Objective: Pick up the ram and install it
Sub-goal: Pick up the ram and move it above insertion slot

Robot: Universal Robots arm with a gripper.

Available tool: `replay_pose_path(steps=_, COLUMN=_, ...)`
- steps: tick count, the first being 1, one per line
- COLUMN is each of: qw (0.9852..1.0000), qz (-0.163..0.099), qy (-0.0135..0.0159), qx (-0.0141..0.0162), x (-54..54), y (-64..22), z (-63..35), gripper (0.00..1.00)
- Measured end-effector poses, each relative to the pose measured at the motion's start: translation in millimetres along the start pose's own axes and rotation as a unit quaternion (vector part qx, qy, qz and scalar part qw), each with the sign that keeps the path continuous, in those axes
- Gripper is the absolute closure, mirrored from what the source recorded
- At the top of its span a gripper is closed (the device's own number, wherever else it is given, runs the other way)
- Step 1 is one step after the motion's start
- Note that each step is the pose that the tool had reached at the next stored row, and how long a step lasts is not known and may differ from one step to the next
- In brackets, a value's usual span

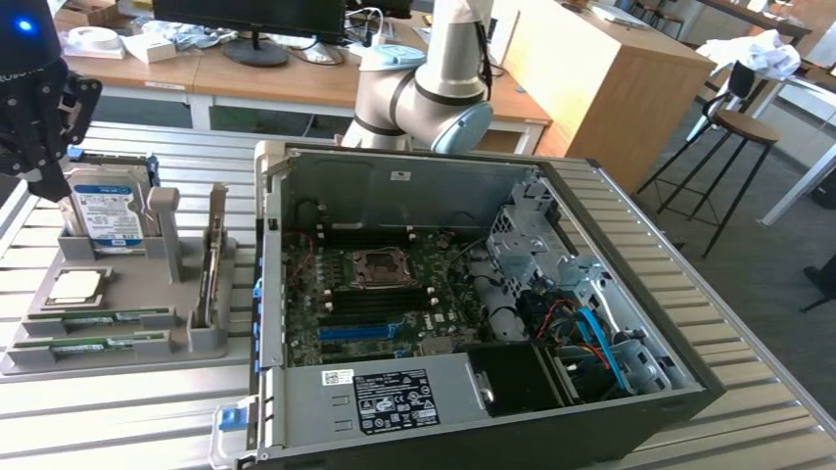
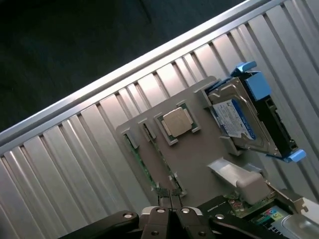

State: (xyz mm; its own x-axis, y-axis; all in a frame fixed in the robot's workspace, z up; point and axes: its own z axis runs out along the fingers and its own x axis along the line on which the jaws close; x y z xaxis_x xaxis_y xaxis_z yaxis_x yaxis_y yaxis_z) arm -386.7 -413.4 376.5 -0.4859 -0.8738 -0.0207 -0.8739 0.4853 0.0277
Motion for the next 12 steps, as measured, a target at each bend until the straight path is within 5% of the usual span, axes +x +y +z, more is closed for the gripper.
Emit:
replay_pose_path(steps=6, qw=0.9985, qz=-0.055, qy=0.0015, qx=-0.0012, x=0.0, y=0.0, z=0.1, gripper=0.9)
replay_pose_path(steps=12, qw=0.994, qz=-0.109, qy=0.003, qx=-0.0023, x=0.0, y=0.0, z=0.3, gripper=0.9)
